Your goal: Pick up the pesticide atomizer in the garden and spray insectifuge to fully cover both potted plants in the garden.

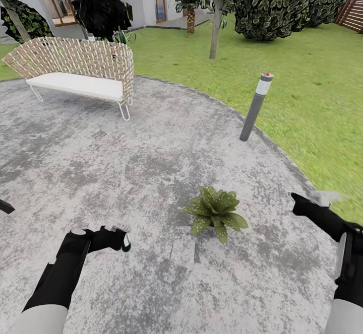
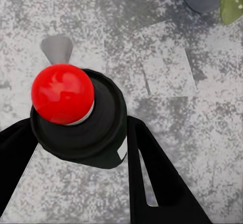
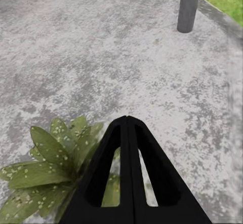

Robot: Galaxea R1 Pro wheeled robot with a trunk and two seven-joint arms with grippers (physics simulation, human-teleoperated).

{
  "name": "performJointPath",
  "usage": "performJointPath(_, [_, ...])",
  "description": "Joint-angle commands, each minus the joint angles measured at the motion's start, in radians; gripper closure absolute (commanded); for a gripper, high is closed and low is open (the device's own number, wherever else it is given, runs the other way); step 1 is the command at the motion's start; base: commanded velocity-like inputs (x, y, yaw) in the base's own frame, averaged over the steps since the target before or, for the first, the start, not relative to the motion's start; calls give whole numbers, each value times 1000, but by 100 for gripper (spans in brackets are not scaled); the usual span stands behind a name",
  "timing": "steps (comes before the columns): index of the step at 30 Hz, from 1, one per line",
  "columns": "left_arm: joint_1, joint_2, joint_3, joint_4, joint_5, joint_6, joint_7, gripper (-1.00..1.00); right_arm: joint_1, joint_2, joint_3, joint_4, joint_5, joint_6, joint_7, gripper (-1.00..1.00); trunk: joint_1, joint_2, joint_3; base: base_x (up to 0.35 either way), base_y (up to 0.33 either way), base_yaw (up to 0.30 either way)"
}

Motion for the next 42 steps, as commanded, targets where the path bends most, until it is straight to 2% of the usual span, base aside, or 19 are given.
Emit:
performJointPath(1, [-1, 0, 1, -3, -6, 4, -6, 100, -1, 1, -14, -1, 5, 4, -27, 100, 0, 0, -1, 0, 0, 0])
performJointPath(3, [-1, 1, -2, -6, -6, 4, -6, 100, -1, 1, -22, -1, 5, 3, -60, 100, 0, 0, -1, 0, 0, 0])
performJointPath(6, [-1, 2, -7, -8, -6, 4, -6, 100, -1, 1, -27, -1, 5, -5, -72, 100, 0, 0, -1, 0, 0, 0])
performJointPath(7, [-1, 2, -6, -8, -6, 4, -6, 100, -1, 1, -28, -1, 5, -6, -73, -100, 0, 0, -1, 0, 0, 0])
performJointPath(25, [-1, 1, -7, -8, -6, 3, -5, 100, -1, -2, -29, -1, 3, 6, -62, -100, 0, 0, -1, 0, 0, 0])
performJointPath(42, [12, -2, -13, -7, -3, 3, -4, 100, -1, 0, -26, 1, 4, 6, -69, -100, 0, 0, -10, 0, 0, 251])
